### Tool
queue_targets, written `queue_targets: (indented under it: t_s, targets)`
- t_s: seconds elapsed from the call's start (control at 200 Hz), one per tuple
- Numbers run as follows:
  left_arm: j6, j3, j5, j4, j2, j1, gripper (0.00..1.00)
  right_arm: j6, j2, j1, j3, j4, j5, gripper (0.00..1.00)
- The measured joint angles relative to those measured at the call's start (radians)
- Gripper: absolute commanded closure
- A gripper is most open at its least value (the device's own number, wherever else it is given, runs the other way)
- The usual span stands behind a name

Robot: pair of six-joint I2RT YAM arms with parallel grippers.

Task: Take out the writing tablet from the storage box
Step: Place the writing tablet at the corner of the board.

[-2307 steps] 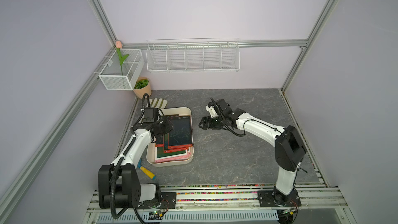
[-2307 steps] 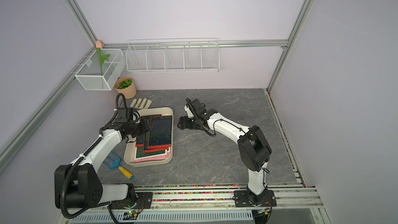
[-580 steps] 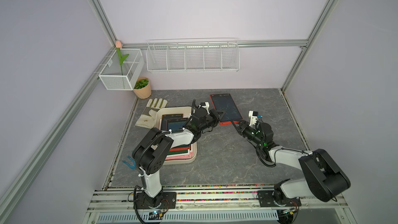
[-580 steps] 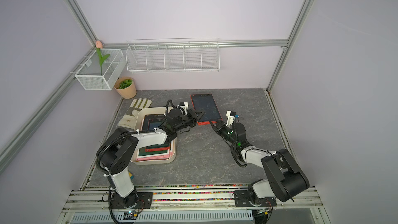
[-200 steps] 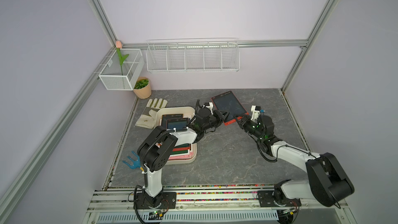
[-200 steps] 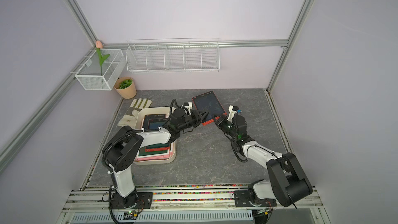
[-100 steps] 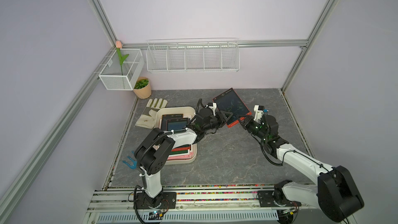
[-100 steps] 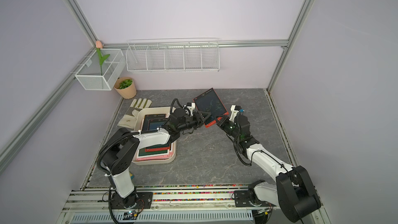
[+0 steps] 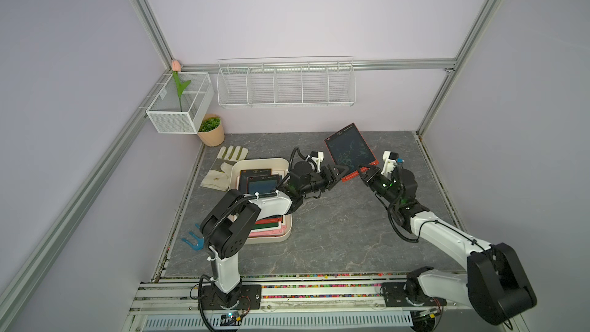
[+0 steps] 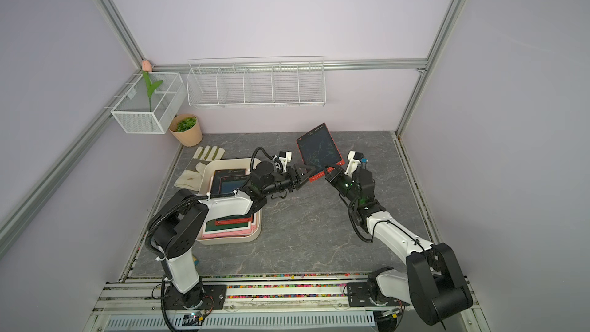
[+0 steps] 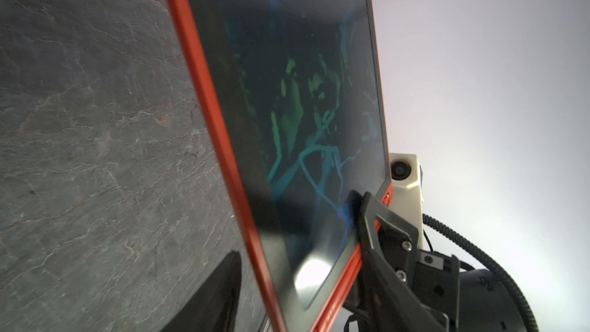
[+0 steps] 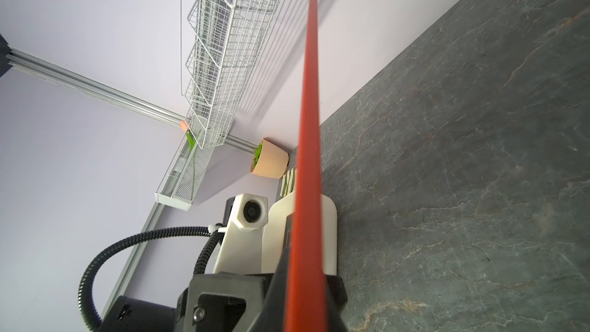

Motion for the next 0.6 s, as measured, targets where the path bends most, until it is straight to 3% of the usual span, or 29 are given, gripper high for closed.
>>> queue_targets:
  t_s: [0.31, 0.6]
  targets:
    - [0.033, -0.091, 0.018, -0.046, -0.037, 0.051, 0.36, 0.013, 0.018, -0.126, -0.001, 0.023, -0.029, 0.93]
    - [0.202, -0.095, -0.006, -0.334, -0.209, 0.058, 0.36, 0.042, 0.217, -0.359, 0.002, 0.146, -0.106, 0.93]
